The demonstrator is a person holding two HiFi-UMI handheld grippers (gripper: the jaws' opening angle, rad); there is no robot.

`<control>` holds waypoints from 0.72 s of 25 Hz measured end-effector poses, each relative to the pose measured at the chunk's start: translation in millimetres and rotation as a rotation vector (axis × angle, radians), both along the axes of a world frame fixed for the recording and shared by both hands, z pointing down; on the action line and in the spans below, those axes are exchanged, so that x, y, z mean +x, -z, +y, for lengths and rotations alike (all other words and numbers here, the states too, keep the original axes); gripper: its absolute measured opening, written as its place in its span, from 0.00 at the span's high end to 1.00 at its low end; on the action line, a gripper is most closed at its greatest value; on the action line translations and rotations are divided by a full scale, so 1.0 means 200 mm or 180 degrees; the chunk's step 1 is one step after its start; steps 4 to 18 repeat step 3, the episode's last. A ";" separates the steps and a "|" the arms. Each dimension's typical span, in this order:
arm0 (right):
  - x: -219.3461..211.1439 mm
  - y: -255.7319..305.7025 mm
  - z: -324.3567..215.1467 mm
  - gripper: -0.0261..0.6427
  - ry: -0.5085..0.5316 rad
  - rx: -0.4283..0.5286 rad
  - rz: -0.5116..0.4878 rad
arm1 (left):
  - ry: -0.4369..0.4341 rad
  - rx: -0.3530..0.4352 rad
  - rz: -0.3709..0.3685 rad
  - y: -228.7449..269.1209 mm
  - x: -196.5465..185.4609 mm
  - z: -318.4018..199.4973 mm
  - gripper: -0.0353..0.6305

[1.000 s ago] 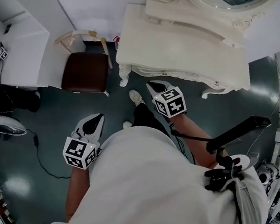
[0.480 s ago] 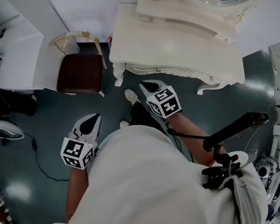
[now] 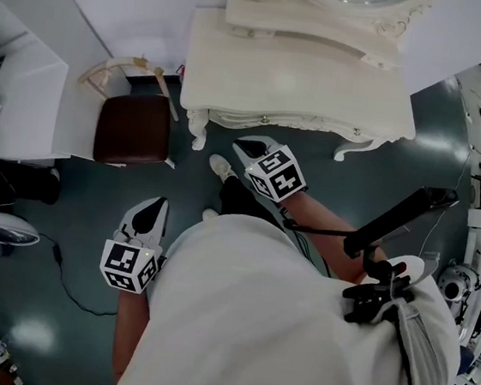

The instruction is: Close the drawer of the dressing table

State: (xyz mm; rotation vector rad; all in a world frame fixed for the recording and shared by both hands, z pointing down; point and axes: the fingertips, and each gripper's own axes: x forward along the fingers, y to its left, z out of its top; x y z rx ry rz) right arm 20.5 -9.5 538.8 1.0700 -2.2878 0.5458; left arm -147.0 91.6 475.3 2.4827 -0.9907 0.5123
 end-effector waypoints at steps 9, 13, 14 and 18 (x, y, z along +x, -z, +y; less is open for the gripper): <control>0.01 0.01 0.01 0.96 0.0005 0.0007 -0.0003 | 0.0004 -0.0004 -0.0004 0.00 0.01 0.01 0.94; 0.01 0.01 0.01 0.96 0.0005 0.0007 -0.0003 | 0.0004 -0.0004 -0.0004 0.00 0.01 0.01 0.94; 0.01 0.01 0.01 0.96 0.0005 0.0007 -0.0003 | 0.0004 -0.0004 -0.0004 0.00 0.01 0.01 0.94; 0.01 0.01 0.01 0.96 0.0005 0.0007 -0.0003 | 0.0004 -0.0004 -0.0004 0.00 0.01 0.01 0.94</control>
